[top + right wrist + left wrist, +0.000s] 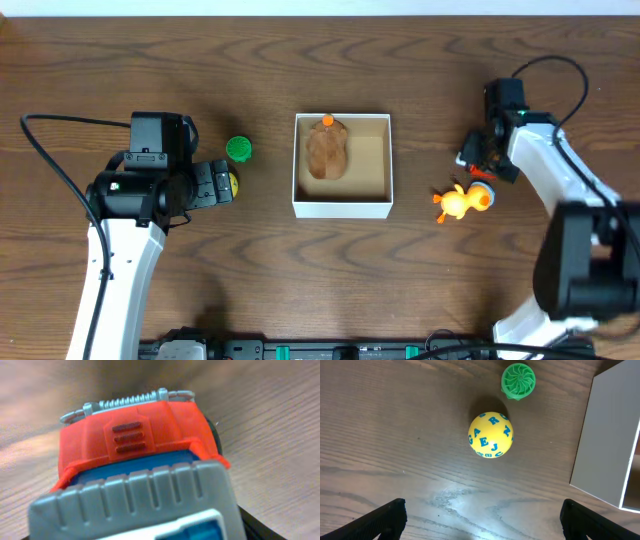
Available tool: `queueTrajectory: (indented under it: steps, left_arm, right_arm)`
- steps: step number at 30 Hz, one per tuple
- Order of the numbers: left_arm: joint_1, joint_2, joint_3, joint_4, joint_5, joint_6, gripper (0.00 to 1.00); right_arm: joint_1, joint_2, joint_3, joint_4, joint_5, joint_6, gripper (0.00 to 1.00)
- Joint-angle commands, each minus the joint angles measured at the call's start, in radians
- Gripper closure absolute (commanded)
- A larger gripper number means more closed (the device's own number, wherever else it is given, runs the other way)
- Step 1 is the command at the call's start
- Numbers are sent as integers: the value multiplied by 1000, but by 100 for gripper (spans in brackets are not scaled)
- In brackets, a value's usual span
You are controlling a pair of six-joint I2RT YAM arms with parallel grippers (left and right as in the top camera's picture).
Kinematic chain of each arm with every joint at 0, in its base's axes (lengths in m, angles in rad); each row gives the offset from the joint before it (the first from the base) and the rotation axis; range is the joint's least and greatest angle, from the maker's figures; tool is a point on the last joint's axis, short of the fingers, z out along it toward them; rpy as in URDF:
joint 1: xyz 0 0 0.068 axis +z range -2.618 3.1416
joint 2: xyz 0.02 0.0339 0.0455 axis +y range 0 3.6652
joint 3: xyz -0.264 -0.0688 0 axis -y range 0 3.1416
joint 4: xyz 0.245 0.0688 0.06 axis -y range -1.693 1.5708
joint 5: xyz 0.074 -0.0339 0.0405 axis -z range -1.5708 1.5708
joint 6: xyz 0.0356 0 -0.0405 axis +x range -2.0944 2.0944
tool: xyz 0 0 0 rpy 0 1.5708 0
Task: Pack container
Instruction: 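Move the right gripper to the red toy truck and grasp it, then place the red truck into the box beside the plush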
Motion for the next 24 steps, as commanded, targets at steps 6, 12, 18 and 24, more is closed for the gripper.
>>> queueTrajectory:
  steps: [6,12,18,24]
  left_arm:
    - [3,1,19,-2,-16,8,2]
    - [3,1,19,-2,-16,8,2]
    - [3,1,19,-2,-16,8,2]
    - [3,1,19,-2,-16,8,2]
  right_arm:
    - [229,-347,62,-10,-85,37,65]
    - [467,-366,54,16,-42,161,69]
    - [617,-216,42,70,43,238,66]
    - [638,-36,42,152,132,277,59]
